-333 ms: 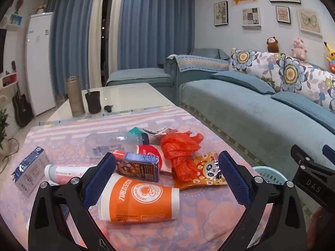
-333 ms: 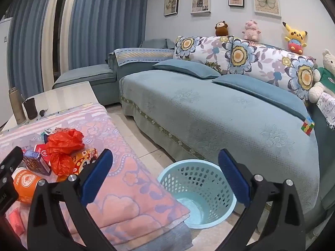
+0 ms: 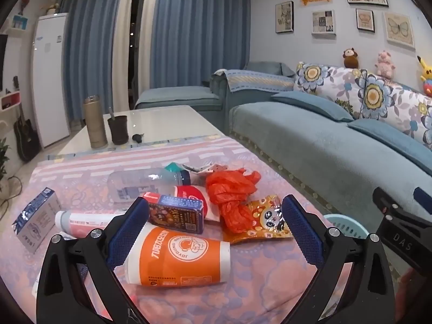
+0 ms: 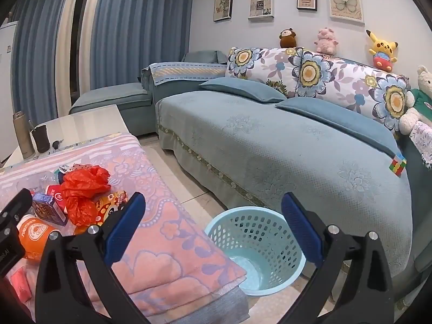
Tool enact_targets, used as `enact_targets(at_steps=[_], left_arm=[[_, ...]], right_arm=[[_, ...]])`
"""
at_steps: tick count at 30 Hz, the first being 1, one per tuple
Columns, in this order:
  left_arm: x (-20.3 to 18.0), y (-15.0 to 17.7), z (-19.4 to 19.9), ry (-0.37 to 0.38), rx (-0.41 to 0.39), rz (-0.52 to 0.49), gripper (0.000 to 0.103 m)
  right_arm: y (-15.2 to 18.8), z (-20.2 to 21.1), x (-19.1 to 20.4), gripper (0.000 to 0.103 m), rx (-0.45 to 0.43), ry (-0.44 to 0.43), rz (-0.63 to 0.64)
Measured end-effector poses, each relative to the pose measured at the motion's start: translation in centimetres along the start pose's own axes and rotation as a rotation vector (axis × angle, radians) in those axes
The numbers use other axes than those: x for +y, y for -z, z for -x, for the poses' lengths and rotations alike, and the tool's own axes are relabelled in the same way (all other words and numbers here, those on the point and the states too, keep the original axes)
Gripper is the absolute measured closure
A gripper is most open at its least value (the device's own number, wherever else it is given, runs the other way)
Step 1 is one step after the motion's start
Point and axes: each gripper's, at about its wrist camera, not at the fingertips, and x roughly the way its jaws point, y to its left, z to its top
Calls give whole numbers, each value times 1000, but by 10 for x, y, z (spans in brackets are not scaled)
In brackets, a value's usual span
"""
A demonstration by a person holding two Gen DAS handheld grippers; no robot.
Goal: Collect trash
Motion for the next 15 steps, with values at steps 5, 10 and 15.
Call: enact_targets(at_steps=[5, 10, 15], left_arm=[[3, 0, 7, -17, -39, 13, 8], [6, -2, 15, -43, -83, 16, 8], [6, -4, 18, -60, -99, 9, 8]], right_arm=[[-1, -1, 0, 8, 0, 6, 2], [-1, 0, 1, 8, -2, 3, 6], [-1, 0, 3, 8, -1, -5, 11]])
